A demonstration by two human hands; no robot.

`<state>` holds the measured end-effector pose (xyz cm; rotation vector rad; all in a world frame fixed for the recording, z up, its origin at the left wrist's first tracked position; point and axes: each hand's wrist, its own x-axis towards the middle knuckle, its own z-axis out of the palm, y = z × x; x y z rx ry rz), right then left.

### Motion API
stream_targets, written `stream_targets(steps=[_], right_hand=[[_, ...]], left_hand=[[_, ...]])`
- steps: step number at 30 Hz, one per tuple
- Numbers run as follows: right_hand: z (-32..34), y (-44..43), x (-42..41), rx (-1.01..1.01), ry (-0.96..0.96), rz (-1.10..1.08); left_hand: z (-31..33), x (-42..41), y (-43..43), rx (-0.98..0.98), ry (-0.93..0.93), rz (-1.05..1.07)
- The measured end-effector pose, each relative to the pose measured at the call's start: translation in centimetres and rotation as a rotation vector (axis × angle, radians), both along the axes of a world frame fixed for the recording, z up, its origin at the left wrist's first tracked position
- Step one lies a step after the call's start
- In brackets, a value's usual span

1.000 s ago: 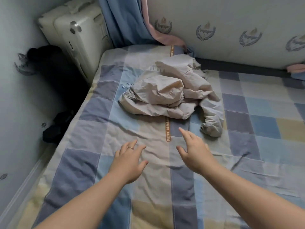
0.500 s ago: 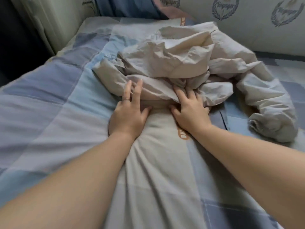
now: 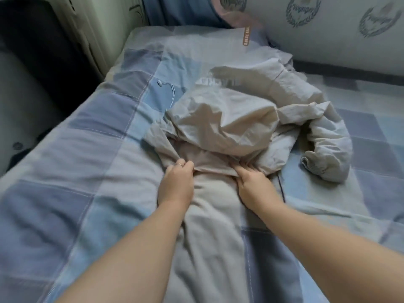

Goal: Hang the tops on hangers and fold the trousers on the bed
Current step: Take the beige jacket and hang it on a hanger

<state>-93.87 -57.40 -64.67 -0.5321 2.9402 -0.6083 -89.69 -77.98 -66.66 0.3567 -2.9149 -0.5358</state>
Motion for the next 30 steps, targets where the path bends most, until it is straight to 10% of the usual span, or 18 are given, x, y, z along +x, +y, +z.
stream_targets(steps=[11,19,30], right_hand=[[19.0,7.5,21.3,0.246,-0.670,0.120],[38.9,11.5,30.9,0.081,-0.662,-0.033],[57.9,15.1,34.6,-0.208,-0.173,-0.108]], left_hand=[[17.1,27.1,7.0,0.310,-0.664,-0.058],[37.4,36.0,11.4,0.588,-0.443,0.050],[59.1,33.2,12.9,0.603,0.201,-0.045]])
